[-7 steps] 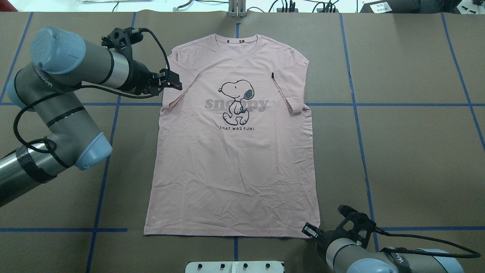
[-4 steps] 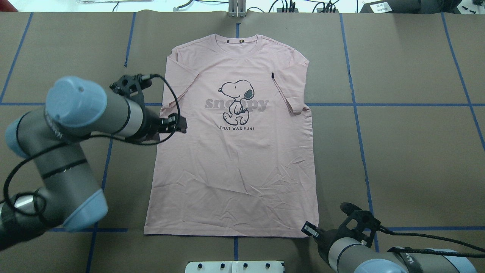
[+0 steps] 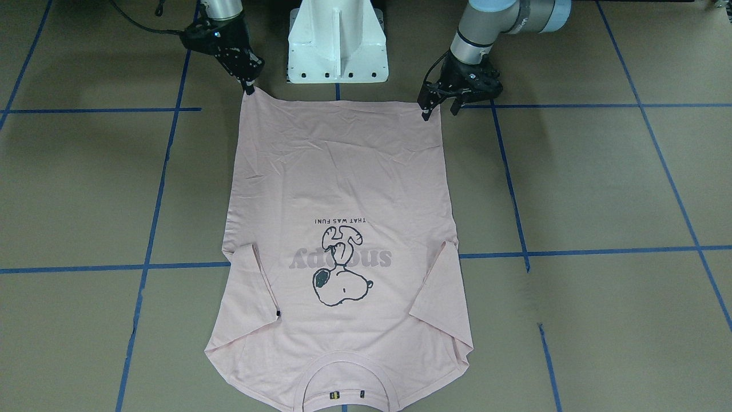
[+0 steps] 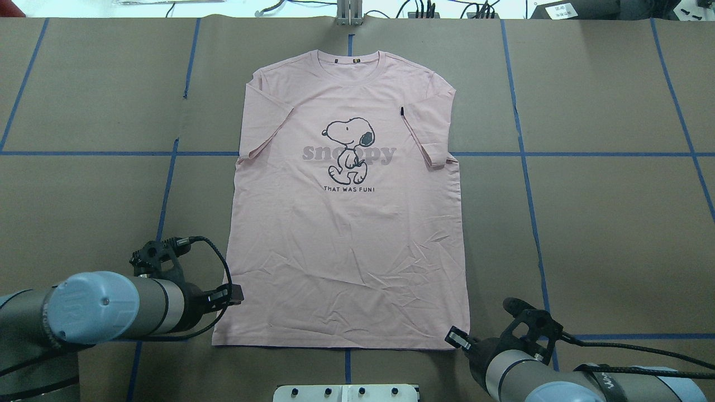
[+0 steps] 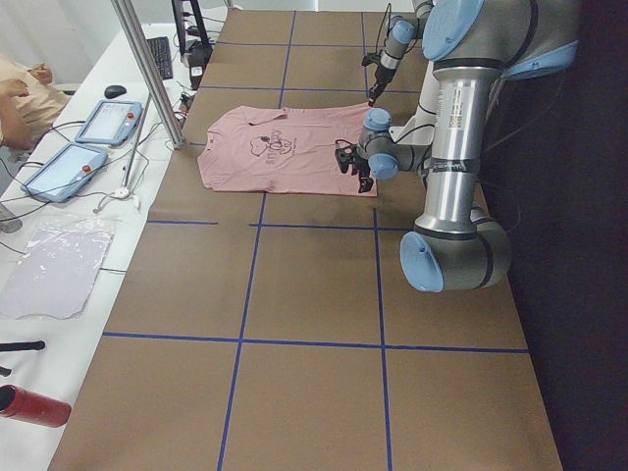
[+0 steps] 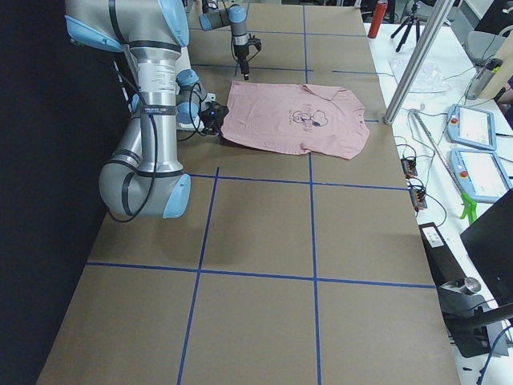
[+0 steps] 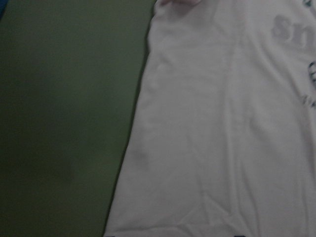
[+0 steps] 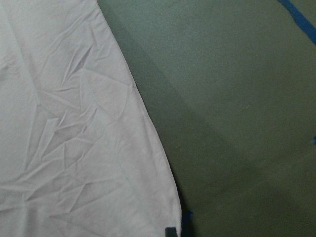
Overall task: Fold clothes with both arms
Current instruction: 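Grasp the hem corners with both grippers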
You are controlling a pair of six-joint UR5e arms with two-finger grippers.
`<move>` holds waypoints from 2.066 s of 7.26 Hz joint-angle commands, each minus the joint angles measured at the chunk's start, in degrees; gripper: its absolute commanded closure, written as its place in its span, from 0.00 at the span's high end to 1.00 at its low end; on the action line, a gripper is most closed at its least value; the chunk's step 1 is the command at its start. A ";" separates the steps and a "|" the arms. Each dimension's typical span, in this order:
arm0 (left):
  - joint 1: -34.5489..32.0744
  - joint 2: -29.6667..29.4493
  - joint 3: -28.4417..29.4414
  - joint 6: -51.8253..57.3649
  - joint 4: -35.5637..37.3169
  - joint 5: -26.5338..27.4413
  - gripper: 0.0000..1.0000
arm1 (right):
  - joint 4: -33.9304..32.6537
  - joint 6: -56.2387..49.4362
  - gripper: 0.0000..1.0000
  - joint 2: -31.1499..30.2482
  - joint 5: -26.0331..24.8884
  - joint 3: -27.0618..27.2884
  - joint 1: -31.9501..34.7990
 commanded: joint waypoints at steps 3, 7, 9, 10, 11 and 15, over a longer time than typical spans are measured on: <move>4.01 1.12 0.17 -3.05 -0.08 0.78 0.75 | 0.00 0.00 0.00 0.04 0.00 -0.01 -0.01; 4.45 0.95 1.57 -2.96 -0.08 0.69 0.72 | 0.00 0.00 0.00 0.04 0.00 -0.27 -0.10; 4.45 0.77 1.66 -3.05 -0.08 0.69 0.52 | 0.00 0.00 0.00 0.04 0.00 -0.18 -0.10; 4.45 0.77 1.57 -2.97 -0.08 0.51 0.21 | 0.00 0.00 0.00 0.04 0.00 -0.18 -0.10; 4.45 0.68 1.48 -3.05 -0.08 0.43 0.00 | 0.00 0.00 0.00 0.04 0.00 -0.18 -0.10; 4.28 0.50 -3.85 -3.49 0.62 -0.28 0.00 | 0.00 0.00 0.00 -0.65 0.09 0.60 -0.01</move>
